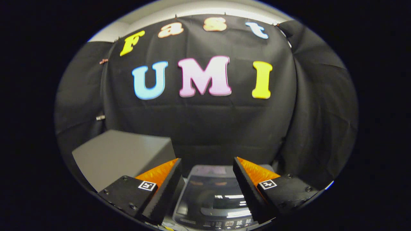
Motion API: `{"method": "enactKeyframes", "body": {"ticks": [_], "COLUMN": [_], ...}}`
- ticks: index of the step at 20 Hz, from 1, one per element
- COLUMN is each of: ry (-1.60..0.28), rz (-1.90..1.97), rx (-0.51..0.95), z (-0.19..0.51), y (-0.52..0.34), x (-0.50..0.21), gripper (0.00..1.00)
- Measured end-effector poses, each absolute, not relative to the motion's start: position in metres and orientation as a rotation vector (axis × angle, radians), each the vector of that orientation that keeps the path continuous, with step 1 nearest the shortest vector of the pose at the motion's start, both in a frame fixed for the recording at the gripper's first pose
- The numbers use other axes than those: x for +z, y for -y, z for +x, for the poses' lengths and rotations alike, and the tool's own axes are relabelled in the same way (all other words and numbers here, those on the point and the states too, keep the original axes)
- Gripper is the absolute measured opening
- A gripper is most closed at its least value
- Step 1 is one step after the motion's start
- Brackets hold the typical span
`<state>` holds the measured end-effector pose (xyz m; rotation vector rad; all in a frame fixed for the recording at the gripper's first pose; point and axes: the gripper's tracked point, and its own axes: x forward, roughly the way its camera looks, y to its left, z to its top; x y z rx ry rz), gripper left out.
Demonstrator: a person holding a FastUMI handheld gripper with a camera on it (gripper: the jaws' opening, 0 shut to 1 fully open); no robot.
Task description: Put the clothes into the washing machine and then close the washing machine lid.
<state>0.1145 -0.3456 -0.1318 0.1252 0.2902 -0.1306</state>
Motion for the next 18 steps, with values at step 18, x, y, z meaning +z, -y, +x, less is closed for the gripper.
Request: {"method": "enactKeyframes", "body": {"ticks": [18], "ry": [-0.075], "rz": [0.112], "rx": [-0.097], "z": [0.122], "y": [0.25], "x": [-0.057], "gripper": [0.99]}}
